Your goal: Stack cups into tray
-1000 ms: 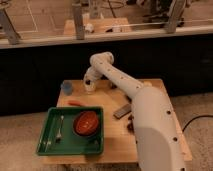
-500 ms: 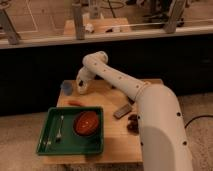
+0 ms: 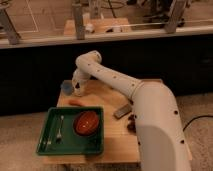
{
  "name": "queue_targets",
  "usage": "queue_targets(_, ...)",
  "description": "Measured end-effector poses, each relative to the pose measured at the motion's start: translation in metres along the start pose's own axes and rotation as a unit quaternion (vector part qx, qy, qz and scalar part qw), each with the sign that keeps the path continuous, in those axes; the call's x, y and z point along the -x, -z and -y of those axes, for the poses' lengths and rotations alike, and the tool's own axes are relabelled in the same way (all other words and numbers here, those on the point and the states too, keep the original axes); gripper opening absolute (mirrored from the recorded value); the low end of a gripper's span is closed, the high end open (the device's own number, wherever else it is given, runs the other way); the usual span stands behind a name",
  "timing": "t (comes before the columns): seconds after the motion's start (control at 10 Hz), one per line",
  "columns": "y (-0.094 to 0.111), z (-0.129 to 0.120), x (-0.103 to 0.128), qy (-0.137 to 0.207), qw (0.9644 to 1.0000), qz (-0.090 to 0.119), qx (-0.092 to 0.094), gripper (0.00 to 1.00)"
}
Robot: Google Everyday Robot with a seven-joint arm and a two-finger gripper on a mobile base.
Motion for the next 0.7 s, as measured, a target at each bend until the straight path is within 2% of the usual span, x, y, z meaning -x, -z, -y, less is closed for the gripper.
queue_targets(0.4, 0.043, -0.017, 0.024, 0.028, 0.9994, 0.014, 0.012, 0.0)
queue_targets(0.6, 0.062, -0.026, 0.055, 0.065, 0.9975, 0.026, 0.012, 0.0)
queue_targets(0.7, 0.076, -0.028, 0.076, 0.09, 0.9951, 0.04, 0.006, 0.0)
